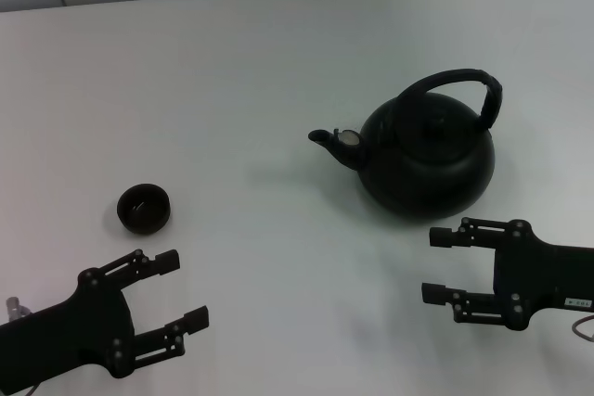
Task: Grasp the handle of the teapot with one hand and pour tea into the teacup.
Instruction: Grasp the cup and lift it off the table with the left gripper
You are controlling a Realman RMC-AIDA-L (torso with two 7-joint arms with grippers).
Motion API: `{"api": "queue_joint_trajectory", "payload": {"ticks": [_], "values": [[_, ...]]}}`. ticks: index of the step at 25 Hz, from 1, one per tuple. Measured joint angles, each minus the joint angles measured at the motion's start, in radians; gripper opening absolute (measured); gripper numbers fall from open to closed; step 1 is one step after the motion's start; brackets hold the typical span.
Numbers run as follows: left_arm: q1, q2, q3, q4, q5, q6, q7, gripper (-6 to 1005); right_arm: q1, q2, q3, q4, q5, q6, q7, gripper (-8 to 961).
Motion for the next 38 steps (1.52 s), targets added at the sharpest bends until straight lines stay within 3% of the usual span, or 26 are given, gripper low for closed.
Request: {"api": "queue_joint_trajectory", "payload": {"ticks": [20, 24, 26, 27, 29, 32, 38], "values": [[0.001, -0.010, -0.009, 0.000, 0.000, 0.009, -0.007, 798, -0.001, -0.001, 0.000, 0.000, 0.000, 0.004, 0.000, 692], [0.004, -0.020, -0.137, -0.003, -0.002, 0.004, 0.019, 795, -0.002, 0.000, 0.000, 0.000, 0.000, 0.004, -0.001, 692], [0.004, -0.020, -0.137, -0.003, -0.002, 0.004, 0.019, 794, 0.000, 0.000, 0.000, 0.000, 0.000, 0.004, -0.002, 692], [0.004, -0.027, -0.289, -0.026, -0.003, -0.011, 0.093, 793, 0.002, 0.000, 0.000, 0.000, 0.001, 0.004, -0.002, 692], [0.004, -0.029, -0.403, -0.066, -0.003, -0.030, 0.164, 792, 0.002, 0.000, 0.000, 0.000, 0.002, 0.004, -0.002, 692], [0.004, -0.027, -0.464, -0.099, -0.003, -0.034, 0.204, 790, 0.002, 0.000, 0.000, 0.000, 0.005, 0.004, -0.002, 691], [0.003, -0.028, -0.434, -0.101, 0.005, -0.059, 0.224, 786, 0.006, 0.000, 0.004, -0.002, 0.006, 0.006, -0.004, 691]]}}
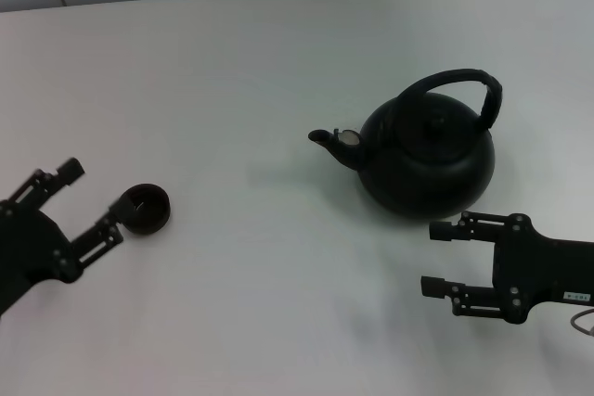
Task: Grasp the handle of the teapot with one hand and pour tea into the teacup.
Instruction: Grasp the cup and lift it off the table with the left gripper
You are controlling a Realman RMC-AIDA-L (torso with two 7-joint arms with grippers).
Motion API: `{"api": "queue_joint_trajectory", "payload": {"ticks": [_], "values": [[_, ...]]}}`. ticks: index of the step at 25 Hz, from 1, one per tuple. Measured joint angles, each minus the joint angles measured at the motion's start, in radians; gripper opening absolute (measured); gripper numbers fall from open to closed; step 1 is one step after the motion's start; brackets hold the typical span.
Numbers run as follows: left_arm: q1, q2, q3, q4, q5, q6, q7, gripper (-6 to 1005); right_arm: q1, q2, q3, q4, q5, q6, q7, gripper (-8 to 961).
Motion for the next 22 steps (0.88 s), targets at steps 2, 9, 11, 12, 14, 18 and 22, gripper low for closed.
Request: {"api": "queue_joint_trajectory", "payload": {"ticks": [2, 9, 11, 12, 14, 18, 22], "values": [[-0.002, -0.002, 0.038, -0.002, 0.000, -0.071, 0.038, 785, 0.001, 0.000, 0.000, 0.001, 0.000, 0.003, 0.000, 691], [-0.004, -0.003, 0.065, -0.015, 0.001, -0.196, 0.093, 781, 0.004, -0.001, 0.004, 0.000, 0.001, 0.004, 0.000, 691], [-0.006, -0.003, 0.073, -0.017, 0.001, -0.207, 0.095, 780, 0.005, -0.001, 0.005, -0.001, 0.001, 0.004, 0.000, 691], [-0.006, -0.003, 0.075, -0.017, 0.001, -0.208, 0.095, 779, 0.005, -0.001, 0.005, -0.001, 0.001, 0.004, 0.000, 691], [-0.007, -0.004, 0.077, -0.017, 0.001, -0.209, 0.096, 778, 0.005, -0.001, 0.006, -0.001, 0.001, 0.005, 0.000, 691], [-0.012, -0.005, 0.077, -0.019, 0.001, -0.220, 0.096, 775, 0.006, -0.001, 0.005, -0.002, 0.001, 0.005, 0.000, 691], [-0.037, -0.006, 0.077, -0.052, -0.001, -0.265, 0.116, 773, 0.010, -0.001, 0.006, -0.003, 0.001, 0.005, 0.000, 691]]}}
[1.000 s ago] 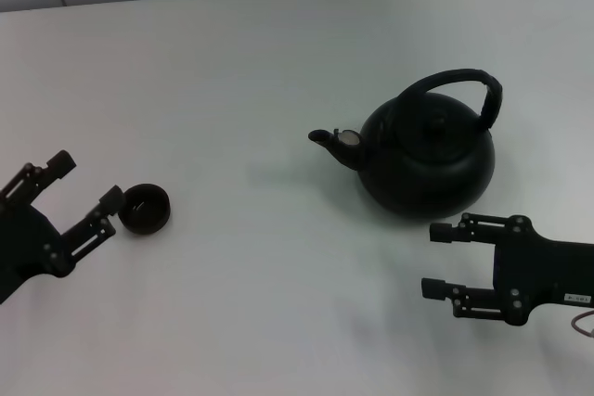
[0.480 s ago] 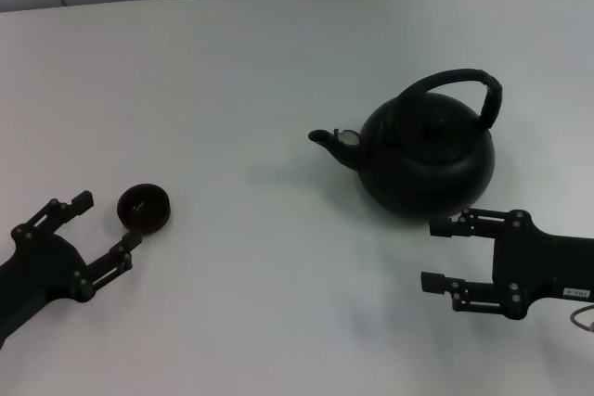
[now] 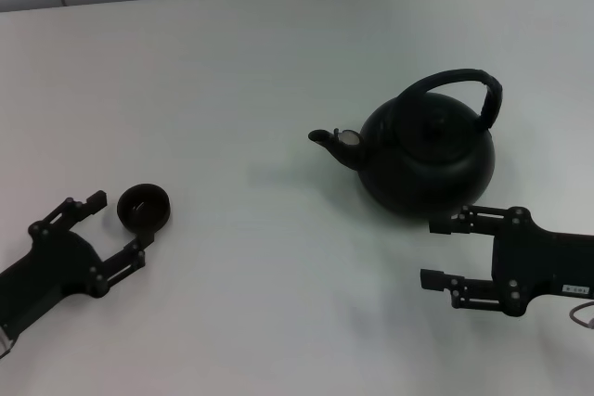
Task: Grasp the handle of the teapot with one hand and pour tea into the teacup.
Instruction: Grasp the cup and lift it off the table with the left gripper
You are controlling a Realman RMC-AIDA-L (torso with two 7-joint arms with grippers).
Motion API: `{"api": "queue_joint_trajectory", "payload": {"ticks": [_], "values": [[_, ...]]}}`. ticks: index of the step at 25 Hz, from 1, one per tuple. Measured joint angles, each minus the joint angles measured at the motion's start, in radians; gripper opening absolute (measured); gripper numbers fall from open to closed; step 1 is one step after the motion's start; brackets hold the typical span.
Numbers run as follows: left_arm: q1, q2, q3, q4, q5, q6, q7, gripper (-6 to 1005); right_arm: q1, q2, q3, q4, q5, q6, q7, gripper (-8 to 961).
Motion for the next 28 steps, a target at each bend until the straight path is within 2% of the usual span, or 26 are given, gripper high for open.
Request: {"api": "queue_joint_trajectory", "payload": {"ticks": [12, 28], "values": [[-0.071, -0.001, -0.005, -0.054, -0.005, -0.091, 0.028, 765, 0.009, 0.000, 0.003, 0.001, 0.000, 0.000, 0.000, 691], [-0.084, -0.001, -0.002, -0.056, -0.002, -0.098, 0.021, 732, 0.022, 0.000, 0.004, 0.005, 0.001, 0.000, 0.000, 690]]}}
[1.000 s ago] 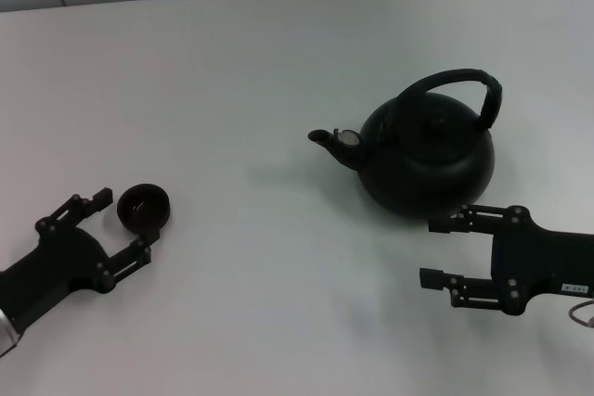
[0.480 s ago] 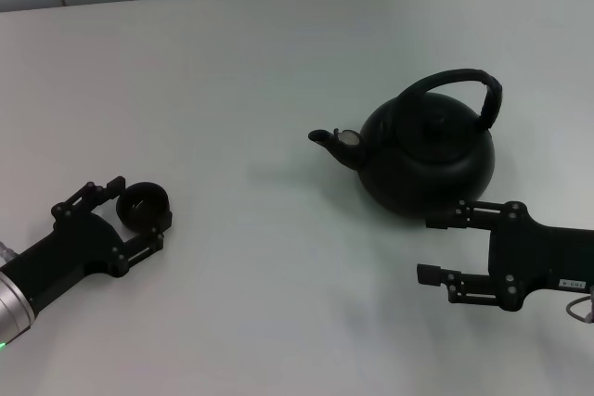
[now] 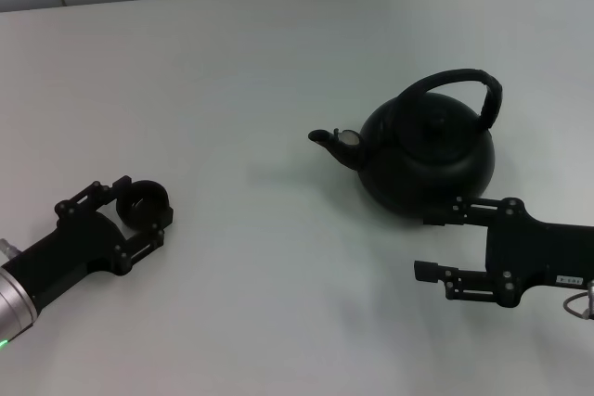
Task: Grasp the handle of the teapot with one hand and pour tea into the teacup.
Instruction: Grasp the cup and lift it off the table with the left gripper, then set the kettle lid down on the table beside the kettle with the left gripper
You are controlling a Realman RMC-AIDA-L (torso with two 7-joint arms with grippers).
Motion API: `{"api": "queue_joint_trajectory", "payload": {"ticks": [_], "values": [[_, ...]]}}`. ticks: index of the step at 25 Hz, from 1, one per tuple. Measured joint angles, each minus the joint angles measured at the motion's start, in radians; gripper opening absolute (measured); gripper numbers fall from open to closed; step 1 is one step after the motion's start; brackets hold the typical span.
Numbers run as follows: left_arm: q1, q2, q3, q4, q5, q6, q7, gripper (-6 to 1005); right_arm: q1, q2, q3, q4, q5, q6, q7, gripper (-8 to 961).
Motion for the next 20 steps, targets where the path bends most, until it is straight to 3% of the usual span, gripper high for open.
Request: {"api": "queue_joint_trajectory", "payload": {"ticks": [7, 11, 16, 20], "values": [[-0.029, -0.003, 0.005, -0.010, 0.004, 0.037, -0.001, 686, 0.004, 0.000, 0.000, 0.000, 0.000, 0.001, 0.000, 690], [-0.085, -0.005, 0.016, -0.060, 0.009, 0.029, 0.005, 686, 0.006, 0.000, 0.000, 0.000, 0.000, 0.001, 0.000, 690], [-0.220, -0.006, 0.015, -0.189, 0.020, -0.082, 0.082, 687, 0.008, 0.000, 0.000, 0.000, 0.000, 0.001, 0.000, 690], [-0.235, -0.006, 0.004, -0.205, 0.018, -0.096, 0.102, 687, 0.009, 0.001, 0.000, 0.000, 0.000, 0.001, 0.000, 690]]}}
